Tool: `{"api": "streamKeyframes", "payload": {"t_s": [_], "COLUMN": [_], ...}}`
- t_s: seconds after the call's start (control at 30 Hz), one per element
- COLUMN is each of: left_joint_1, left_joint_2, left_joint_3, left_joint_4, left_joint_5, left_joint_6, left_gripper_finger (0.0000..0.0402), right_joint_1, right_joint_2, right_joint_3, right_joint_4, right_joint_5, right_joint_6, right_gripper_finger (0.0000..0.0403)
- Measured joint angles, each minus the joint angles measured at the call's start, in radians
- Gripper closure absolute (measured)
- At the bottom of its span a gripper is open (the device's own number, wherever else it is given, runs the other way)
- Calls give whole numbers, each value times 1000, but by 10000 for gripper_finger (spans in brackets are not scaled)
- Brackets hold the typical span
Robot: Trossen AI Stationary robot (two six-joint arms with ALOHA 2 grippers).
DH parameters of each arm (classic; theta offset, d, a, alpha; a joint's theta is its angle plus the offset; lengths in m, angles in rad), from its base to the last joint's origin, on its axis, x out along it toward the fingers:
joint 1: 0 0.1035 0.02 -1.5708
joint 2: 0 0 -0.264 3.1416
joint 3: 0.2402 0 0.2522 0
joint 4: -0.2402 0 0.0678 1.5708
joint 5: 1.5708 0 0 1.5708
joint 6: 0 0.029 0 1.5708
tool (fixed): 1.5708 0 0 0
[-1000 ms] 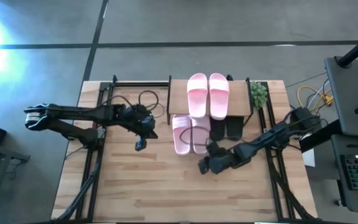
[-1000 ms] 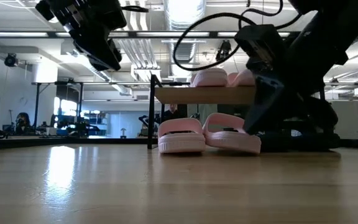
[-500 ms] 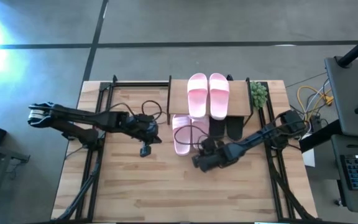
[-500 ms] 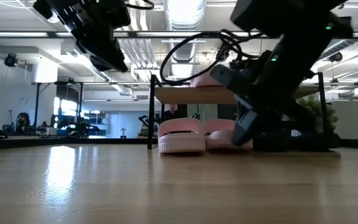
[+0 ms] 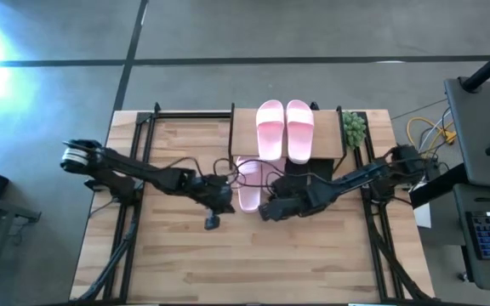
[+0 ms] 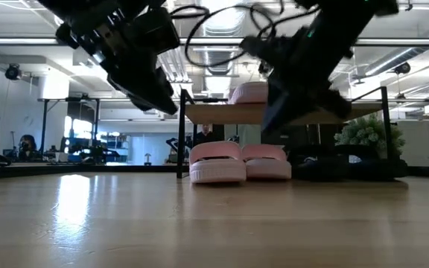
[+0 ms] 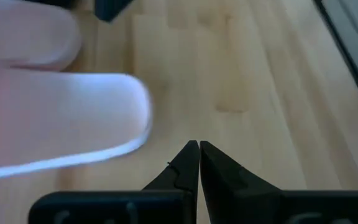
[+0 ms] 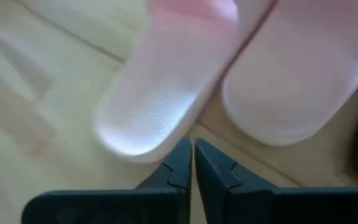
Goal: Pick and place slides into the shelf
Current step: Adjust the pair of slippers
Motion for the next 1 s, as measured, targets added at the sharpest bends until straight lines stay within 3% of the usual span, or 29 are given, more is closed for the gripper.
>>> {"api": "streamKeyframes", "payload": {"t_s": [0.1, 0.3, 0.47, 0.7, 1.0], "left_joint_1": [-22, -73, -98, -94, -18], "left_joint_2": [66, 161, 241, 364, 415], "left_joint_3": [4, 42, 72, 123, 164], "left_joint_4": [110, 110, 220, 224, 228], "left_joint_5": [1, -17, -55, -270, -437], "left_joint_6": [0, 1, 10, 111, 164], "left_gripper_finger": [402, 402, 402, 402, 402], "right_joint_1": [37, 119, 166, 195, 206], "right_joint_2": [-57, -147, -173, -170, -176], "right_joint_3": [15, 33, 27, 33, 49], "right_joint_4": [-90, -256, -363, -398, -482], "right_joint_5": [56, 177, 223, 247, 254], "right_joint_6": [53, 185, 276, 337, 363], "right_gripper_finger": [390, 390, 390, 390, 390]}}
